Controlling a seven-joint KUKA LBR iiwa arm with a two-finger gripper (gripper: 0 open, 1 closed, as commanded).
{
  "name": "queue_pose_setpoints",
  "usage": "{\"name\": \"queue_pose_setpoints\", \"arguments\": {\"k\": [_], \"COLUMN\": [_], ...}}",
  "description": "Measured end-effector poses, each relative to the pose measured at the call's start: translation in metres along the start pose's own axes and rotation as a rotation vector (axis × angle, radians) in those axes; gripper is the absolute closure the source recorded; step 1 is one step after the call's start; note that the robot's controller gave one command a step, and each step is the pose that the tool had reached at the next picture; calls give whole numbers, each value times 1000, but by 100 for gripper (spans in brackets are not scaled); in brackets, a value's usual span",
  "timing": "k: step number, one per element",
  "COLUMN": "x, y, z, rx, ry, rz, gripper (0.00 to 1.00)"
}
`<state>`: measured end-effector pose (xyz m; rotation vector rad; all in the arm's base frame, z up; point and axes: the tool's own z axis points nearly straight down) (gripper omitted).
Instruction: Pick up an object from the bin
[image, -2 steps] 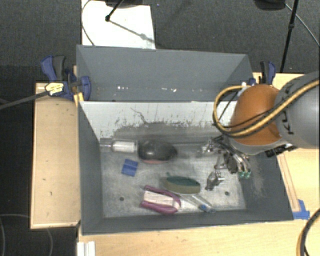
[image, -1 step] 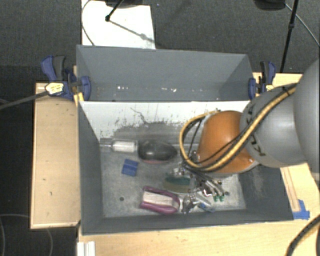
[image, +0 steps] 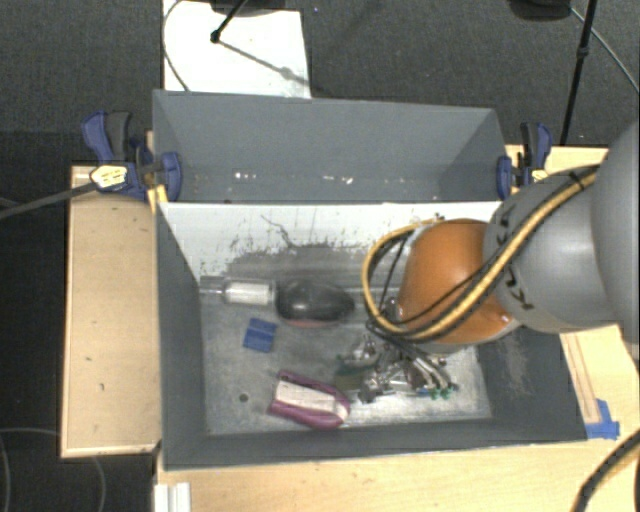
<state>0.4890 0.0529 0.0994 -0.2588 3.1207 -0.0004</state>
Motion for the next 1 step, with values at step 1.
{"name": "queue_pose_setpoints", "arguments": {"k": [1], "x": [-24], "y": [6], "z": [-138], "rx": [0], "ry": [-2], "rz": [-30], "gripper": [100]}}
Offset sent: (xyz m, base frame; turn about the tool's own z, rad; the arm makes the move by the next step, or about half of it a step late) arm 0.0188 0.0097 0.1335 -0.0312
